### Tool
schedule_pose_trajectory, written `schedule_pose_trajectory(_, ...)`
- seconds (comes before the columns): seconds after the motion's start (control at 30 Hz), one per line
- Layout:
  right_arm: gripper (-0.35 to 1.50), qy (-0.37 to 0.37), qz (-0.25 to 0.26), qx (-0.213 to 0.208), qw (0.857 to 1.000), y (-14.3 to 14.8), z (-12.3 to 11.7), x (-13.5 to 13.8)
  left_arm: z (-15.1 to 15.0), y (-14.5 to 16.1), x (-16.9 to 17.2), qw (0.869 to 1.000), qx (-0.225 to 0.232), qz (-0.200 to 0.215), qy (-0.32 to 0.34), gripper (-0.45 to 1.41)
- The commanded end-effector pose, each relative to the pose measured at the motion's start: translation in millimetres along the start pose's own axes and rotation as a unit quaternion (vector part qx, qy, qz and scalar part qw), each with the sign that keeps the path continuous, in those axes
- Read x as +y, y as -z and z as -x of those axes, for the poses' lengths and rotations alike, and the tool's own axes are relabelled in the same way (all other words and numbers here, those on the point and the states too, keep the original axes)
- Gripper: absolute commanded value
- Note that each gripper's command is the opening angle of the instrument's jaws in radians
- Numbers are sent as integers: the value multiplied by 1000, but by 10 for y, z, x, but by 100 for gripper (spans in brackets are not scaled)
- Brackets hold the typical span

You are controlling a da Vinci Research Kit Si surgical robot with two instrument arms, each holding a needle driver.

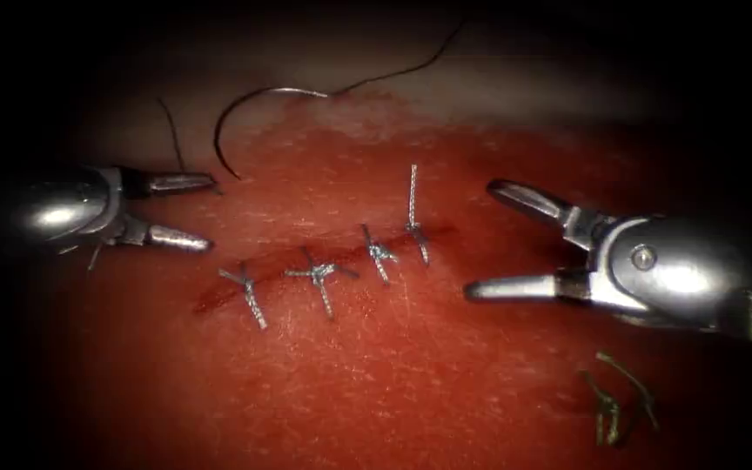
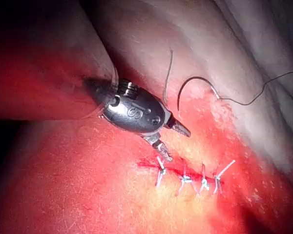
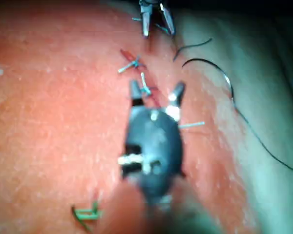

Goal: Wound Closure

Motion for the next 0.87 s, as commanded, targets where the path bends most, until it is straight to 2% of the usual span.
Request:
schedule_pose_trajectory(0.03,98,0,-1,1,1000,-6,9,-2,8,-7,1,1000,-4,1,0,66)
schedule_pose_trajectory(0.33,98,14,3,-14,1000,-8,48,13,8,-7,2,1000,-4,1,0,67)
schedule_pose_trajectory(0.47,98,22,7,-17,1000,-11,67,20,-7,-5,13,1000,-4,0,4,67)
schedule_pose_trajectory(0.6,98,21,11,-23,999,-9,63,19,-26,-6,25,1000,6,1,10,67)
schedule_pose_trajectory(0.87,98,21,14,-24,999,-10,64,19,-37,-6,35,1000,16,7,15,67)
